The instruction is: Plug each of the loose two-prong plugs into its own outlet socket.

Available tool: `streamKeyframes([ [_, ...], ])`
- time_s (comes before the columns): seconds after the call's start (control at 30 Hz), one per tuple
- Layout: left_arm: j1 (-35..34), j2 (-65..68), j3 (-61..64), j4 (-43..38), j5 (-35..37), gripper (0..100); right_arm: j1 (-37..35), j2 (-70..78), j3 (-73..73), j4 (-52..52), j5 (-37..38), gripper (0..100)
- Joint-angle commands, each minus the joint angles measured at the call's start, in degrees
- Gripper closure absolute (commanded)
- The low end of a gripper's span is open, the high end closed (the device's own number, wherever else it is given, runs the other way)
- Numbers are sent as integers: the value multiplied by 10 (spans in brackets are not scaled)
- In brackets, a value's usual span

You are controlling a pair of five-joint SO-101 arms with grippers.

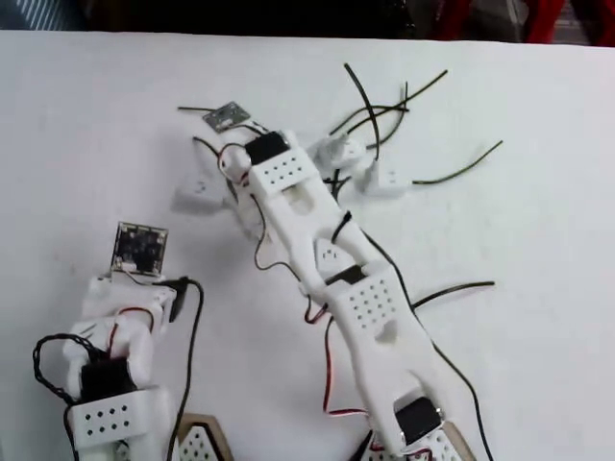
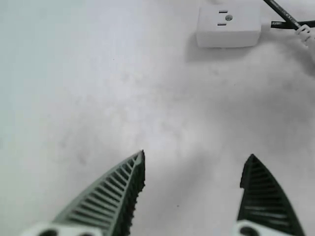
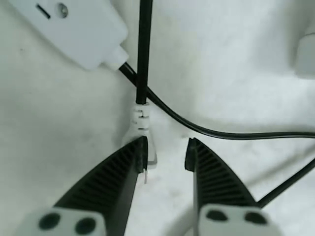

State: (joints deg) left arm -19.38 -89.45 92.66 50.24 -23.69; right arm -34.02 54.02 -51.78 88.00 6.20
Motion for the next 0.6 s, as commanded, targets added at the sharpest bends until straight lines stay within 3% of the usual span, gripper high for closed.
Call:
streamKeyframes([
  [0.0,-3,-5,-4,-11,-4,688,-7,20,-60,30,2,869],
  [0.27,-3,-5,-4,-11,-4,688,-42,61,-143,102,-31,869],
  [0.57,-3,-5,-4,-11,-4,689,-46,73,-145,103,-47,873],
])
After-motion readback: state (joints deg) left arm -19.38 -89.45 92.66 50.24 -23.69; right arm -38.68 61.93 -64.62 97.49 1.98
